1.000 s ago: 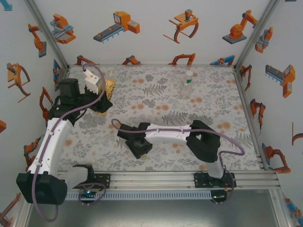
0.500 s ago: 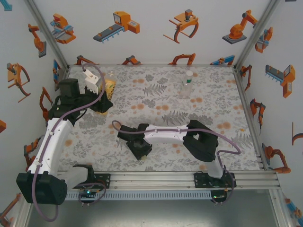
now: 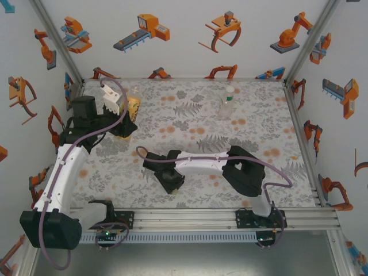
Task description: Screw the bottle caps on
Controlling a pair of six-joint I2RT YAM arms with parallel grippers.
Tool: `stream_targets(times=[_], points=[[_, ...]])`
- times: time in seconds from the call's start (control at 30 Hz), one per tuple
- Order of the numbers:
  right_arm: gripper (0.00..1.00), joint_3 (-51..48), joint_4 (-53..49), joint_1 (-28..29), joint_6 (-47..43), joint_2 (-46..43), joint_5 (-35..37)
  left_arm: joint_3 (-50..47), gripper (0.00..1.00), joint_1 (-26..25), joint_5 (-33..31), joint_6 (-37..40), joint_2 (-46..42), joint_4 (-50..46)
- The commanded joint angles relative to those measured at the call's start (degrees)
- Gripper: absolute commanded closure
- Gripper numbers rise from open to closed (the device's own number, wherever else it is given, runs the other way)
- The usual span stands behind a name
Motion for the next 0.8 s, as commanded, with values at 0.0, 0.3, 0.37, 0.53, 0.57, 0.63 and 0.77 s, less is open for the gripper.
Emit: stream_targets(times=[0.0,0.3,0.37,0.53,0.57,0.63,0.77], points=[[0.65,-0.1,-1.6,-0.2,0.9,2.4,0.6,-0.4,0.93,0.3,1.5,-0.7,-0.5,1.2],[0.73,-1.1,-0.7,-0.9,-0.3,-3.0,4.6,-0.6,0.93,0.2,3.3,0.2,-0.2,1.3],[0.73,-1.2,-0.1,-2.1,-0.8,-4.5,3.8,-0.8,0.93,0.1,4.6,1.1,-0.2,1.4],[0.73,-2.2,1.7,-6.4,-2.9,-9.6,1.2,-1.3,0.93,-0.7,8.2,4.2,-0.1,1.5],[0.73,-2.9,2.5,-7.5,-3.3,-10.7,0.1,-1.4,0.93,-1.0,8.8,4.9,0.1,1.4],[0.73,-5.1,4.8,-10.4,-4.0,-13.6,-2.1,-1.4,0.93,-1.9,10.1,6.7,0.1,0.6],[0.73,-10.4,10.4,-17.0,-6.0,-19.9,-7.8,-1.5,0.94,-4.2,12.1,10.6,0.0,-1.2]])
